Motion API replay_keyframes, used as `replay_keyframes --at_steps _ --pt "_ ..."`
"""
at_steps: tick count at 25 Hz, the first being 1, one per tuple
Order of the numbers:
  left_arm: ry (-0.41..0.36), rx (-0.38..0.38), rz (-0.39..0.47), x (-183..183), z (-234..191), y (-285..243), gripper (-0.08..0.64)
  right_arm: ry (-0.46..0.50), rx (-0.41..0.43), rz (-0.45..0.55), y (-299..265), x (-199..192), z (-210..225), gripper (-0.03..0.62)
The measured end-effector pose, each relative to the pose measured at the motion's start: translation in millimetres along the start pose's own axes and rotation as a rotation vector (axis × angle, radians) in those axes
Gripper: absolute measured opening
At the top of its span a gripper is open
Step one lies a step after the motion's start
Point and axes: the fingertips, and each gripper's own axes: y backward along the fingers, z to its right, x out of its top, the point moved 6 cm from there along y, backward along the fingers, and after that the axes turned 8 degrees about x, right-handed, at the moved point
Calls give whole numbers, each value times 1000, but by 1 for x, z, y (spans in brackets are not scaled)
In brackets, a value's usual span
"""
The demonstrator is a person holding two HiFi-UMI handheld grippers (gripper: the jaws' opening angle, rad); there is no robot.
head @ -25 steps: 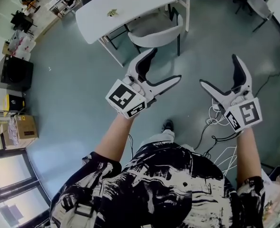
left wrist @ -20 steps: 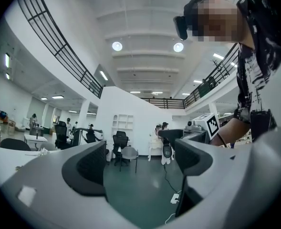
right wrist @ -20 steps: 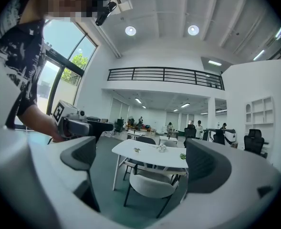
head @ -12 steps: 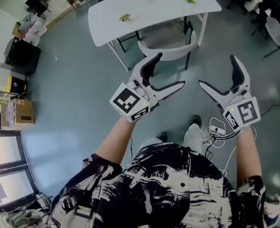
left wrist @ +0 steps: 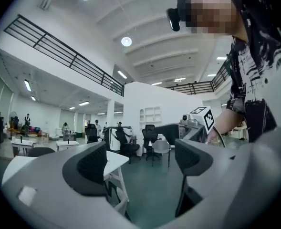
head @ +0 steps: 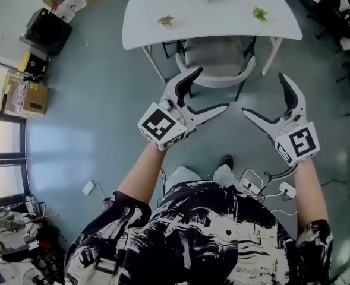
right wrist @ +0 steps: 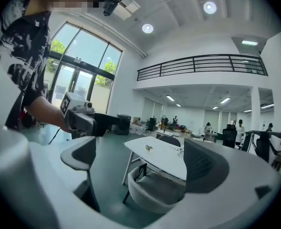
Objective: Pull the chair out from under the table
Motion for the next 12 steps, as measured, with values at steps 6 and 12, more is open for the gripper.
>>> replay_keyframes --at_steps 6,12 --pt "-90 2 -144 -38 -3 -23 431 45 125 -99 -19 -49 43 540" --pt "-194 -24 -333 -101 -31 -35 431 106 215 -281 -52 -122 56 540"
